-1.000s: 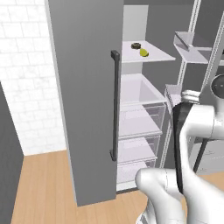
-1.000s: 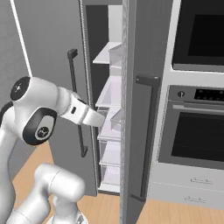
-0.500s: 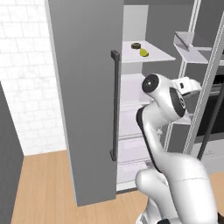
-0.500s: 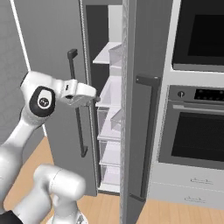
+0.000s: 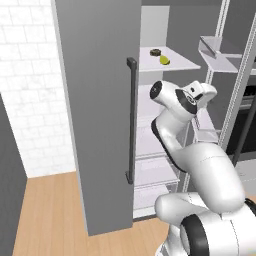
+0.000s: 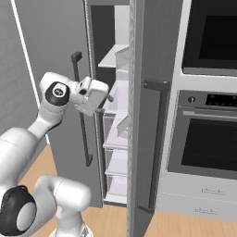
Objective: Grab a lemon wedge from the fridge and one ice cube from the ice bowl, and put them in the glass of lemonade.
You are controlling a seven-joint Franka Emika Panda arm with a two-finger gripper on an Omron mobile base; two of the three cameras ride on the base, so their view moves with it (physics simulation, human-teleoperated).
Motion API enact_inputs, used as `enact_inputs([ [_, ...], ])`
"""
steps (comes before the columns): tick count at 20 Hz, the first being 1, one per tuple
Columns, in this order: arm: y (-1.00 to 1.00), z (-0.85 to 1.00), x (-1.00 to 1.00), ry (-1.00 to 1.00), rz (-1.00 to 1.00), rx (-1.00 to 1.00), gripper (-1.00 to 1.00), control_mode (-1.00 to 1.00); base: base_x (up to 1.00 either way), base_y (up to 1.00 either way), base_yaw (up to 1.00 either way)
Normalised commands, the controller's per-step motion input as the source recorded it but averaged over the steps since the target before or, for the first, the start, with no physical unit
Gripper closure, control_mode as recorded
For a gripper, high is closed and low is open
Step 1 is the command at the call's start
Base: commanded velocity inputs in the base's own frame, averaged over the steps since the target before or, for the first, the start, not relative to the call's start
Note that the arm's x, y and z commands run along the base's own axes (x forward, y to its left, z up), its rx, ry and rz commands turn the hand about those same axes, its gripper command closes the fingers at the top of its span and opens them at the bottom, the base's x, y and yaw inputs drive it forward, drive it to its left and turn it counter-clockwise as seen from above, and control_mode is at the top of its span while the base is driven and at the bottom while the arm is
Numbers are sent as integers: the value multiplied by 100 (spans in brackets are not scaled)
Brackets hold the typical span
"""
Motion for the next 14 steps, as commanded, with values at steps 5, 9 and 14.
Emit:
enact_inputs([
  [5,-64,-21,40,0,0,0,-100,-100,0,0,0],
  [9,-74,0,32,5,0,0,-100,-100,0,0,0],
  [14,-80,0,17,7,0,0,-100,-100,0,0,0],
])
